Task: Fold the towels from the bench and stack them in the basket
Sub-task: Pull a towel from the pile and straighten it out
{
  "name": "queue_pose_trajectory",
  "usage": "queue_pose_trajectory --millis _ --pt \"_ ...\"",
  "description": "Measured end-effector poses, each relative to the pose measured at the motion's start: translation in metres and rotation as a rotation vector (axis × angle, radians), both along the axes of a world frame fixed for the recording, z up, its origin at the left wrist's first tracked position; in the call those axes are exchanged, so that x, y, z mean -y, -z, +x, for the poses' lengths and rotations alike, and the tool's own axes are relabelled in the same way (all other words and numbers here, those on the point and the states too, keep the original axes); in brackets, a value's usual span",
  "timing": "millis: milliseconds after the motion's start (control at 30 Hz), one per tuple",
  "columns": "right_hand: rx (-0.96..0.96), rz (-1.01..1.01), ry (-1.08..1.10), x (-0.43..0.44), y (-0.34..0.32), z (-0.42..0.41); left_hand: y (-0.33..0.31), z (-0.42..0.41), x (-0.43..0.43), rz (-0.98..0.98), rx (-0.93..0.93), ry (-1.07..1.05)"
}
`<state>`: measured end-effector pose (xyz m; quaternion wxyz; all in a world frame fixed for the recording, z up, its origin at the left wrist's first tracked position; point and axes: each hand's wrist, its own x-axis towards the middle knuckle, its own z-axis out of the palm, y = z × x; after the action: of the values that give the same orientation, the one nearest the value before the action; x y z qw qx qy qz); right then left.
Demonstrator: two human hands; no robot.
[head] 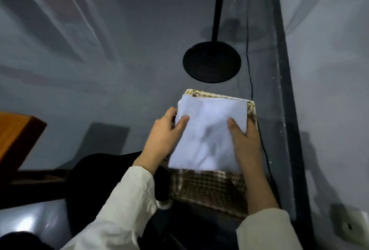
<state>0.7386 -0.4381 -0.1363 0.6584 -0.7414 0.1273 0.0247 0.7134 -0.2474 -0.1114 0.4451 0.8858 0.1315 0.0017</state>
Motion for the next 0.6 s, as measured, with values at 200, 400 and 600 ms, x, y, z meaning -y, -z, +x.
queue_pose_trajectory --millis 200,400,600 --pt "-0.089 0.003 0.057 0.028 0.041 0.029 0.043 0.039 0.03 0.033 -0.047 0.019" --pt "-0.135 -0.05 0.056 0.035 0.073 0.055 0.072 0.073 0.043 0.085 -0.078 0.021" --pt "-0.267 -0.25 -0.03 0.039 0.091 0.078 0.095 0.096 0.046 0.132 -0.103 0.047"
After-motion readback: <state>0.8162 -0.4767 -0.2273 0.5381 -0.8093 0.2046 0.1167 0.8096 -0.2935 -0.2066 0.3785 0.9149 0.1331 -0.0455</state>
